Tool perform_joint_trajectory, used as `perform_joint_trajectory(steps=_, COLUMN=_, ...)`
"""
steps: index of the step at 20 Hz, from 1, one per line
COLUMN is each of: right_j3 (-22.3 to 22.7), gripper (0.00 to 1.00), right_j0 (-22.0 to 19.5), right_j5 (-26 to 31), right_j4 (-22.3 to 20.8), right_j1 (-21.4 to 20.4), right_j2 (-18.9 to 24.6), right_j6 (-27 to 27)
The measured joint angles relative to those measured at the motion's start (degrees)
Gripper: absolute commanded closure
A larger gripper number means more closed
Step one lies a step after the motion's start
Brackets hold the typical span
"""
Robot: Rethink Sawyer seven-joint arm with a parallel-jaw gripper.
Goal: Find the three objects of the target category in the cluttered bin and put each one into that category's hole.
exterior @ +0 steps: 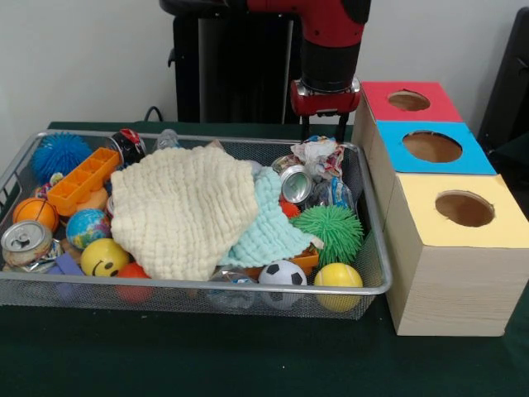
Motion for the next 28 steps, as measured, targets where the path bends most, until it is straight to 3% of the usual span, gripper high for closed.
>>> perform_joint_trajectory(steps=11, right_j3=0.1, gripper=0.00, right_j0=0.0, right_j5=1.9, right_j4=0.0, right_j1=-1.8, right_j2=0.0, right_j6=0.0)
perform_joint_trajectory(steps=28, right_j3=0.1, gripper=0.00, right_j0=-2.5, right_j5=5.0, right_j4=2.6, right_j1=-10.2, right_j2=0.2, right_j6=0.0)
